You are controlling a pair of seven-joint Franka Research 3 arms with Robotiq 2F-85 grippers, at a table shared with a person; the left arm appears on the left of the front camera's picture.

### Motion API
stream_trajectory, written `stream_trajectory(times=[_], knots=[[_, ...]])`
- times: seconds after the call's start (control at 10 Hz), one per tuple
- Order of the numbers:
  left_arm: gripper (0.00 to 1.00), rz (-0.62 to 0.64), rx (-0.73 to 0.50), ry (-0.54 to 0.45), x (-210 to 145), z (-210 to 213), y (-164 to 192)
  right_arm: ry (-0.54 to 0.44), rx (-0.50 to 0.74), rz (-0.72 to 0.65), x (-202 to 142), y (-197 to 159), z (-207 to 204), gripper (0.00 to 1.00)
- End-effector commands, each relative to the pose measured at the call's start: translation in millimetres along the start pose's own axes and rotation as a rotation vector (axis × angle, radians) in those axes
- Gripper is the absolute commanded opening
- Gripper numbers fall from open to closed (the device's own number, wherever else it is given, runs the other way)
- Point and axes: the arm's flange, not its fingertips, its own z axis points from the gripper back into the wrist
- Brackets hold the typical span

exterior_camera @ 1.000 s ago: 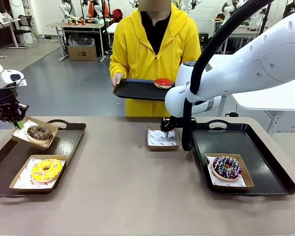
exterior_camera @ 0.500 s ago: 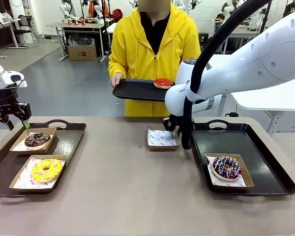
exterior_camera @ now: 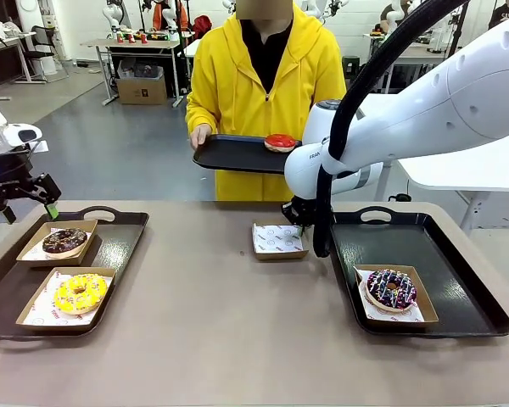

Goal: Individually package the donuts and arrange them on the tray.
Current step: Place the picked Paper togo box on the Handle tray while simultaneously picking up another Paper togo box from the table with the other hand.

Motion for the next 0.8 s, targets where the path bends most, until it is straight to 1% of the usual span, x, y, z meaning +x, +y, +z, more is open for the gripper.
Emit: stream_trajectory(times=[0.0, 0.2, 0.3, 0.4, 0.5, 0.7], knots=[[1.0, -0.015, -0.055, 0.002, -3, 11, 8, -0.025, -0.032, -0.031, -7, 1, 1, 0.0], [1.0, -0.001, -0.164, -0.022, -31, 25, 15, -0.014, -0.054, -0.052, -12, 3, 12, 0.0], [1.0, -0.008, -0.234, -0.034, -50, 36, 21, -0.016, -0.047, -0.037, -16, 7, 26, 0.0], [1.0, -0.04, -0.317, -0.046, -71, 46, 30, -0.038, -0.033, -0.034, -21, 11, 51, 0.0], [1.0, -0.009, -0.557, -0.085, -119, 67, 65, -0.093, -0.034, -0.045, -25, 23, 129, 0.0], [1.0, -0.006, -0.584, -0.093, -124, 69, 69, -0.099, -0.037, -0.042, -25, 26, 135, 0.0]])
